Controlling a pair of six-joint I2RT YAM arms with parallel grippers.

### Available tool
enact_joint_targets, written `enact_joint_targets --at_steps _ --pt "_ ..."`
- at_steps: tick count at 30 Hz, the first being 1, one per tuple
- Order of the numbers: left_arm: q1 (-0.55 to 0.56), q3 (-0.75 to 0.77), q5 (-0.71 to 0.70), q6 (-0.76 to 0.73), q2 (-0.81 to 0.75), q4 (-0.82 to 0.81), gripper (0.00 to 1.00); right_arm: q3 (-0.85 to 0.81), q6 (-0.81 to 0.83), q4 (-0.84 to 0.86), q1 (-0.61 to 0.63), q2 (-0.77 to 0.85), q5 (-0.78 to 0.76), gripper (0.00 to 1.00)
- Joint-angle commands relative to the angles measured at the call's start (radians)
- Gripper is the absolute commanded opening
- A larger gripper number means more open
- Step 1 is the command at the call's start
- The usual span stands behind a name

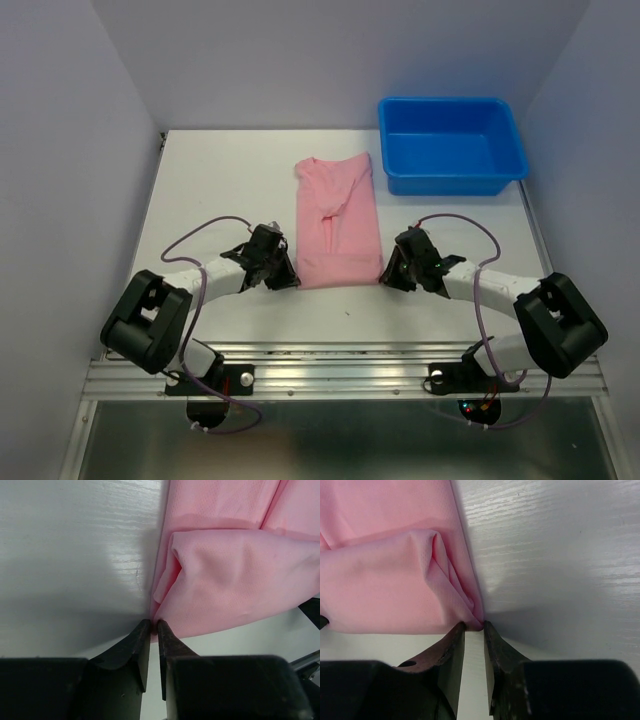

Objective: Roll the t-shirts
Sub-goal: Roll the T-shirt to the center of the board.

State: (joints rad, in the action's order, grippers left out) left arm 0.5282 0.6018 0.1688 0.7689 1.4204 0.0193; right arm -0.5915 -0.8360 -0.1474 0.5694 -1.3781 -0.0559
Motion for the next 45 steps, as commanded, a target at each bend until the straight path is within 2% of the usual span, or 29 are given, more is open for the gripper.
enact_joint_targets --at_steps 1,3,5,6,8,9,13,16,21,36,38,39,40,42,45 --pt "-0.004 -0.002 0.000 -0.002 0.003 -0.012 0.19 -0.005 0.011 0.049 -0.005 -0.009 0.013 0.26" --pt "-0.004 0.000 0.000 -0.003 0.003 -0.012 0.14 -0.002 0.011 0.052 -0.005 -0.012 0.013 0.20" --pt "-0.005 0.006 0.001 -0.003 0.003 -0.012 0.13 -0.001 0.011 0.055 -0.005 -0.013 0.013 0.13" --pt "-0.005 0.009 0.003 -0.005 0.003 -0.012 0.12 -0.001 0.009 0.055 -0.005 -0.012 0.011 0.07" --pt "-0.004 0.013 0.001 -0.006 0.002 -0.007 0.13 -0.001 0.009 0.055 -0.005 -0.007 0.008 0.04" --pt "-0.005 0.016 0.001 -0.010 0.000 0.001 0.21 -0.001 0.009 0.055 -0.005 -0.006 0.008 0.01" --pt "-0.004 0.012 -0.008 -0.014 -0.037 0.037 0.48 -0.001 0.009 0.054 -0.005 -0.001 0.005 0.01" --pt "-0.005 -0.002 -0.025 -0.013 -0.075 0.073 0.51 0.001 0.008 0.052 -0.005 -0.003 0.004 0.01" --pt "-0.005 -0.023 -0.019 0.004 -0.098 0.070 0.40 -0.002 0.006 0.054 -0.005 -0.007 0.005 0.01" --pt "-0.002 -0.062 0.031 0.024 -0.044 -0.008 0.36 -0.001 0.003 0.054 -0.005 -0.010 0.007 0.01" --pt "-0.002 -0.059 0.034 0.026 -0.028 -0.012 0.29 -0.001 0.003 0.052 -0.005 -0.010 0.008 0.01" --pt "-0.002 -0.059 0.034 0.026 -0.028 -0.012 0.29 -0.001 0.003 0.052 -0.005 -0.010 0.008 0.01" --pt "-0.004 -0.056 0.035 0.026 -0.023 -0.012 0.22 -0.002 0.003 0.052 -0.005 -0.010 0.010 0.01" --pt "-0.002 -0.050 0.038 0.027 -0.023 -0.012 0.17 -0.002 0.003 0.049 -0.005 -0.007 0.010 0.01" --pt "-0.002 -0.040 0.046 0.029 -0.035 -0.012 0.00 -0.004 0.003 0.043 -0.005 0.001 0.007 0.01"
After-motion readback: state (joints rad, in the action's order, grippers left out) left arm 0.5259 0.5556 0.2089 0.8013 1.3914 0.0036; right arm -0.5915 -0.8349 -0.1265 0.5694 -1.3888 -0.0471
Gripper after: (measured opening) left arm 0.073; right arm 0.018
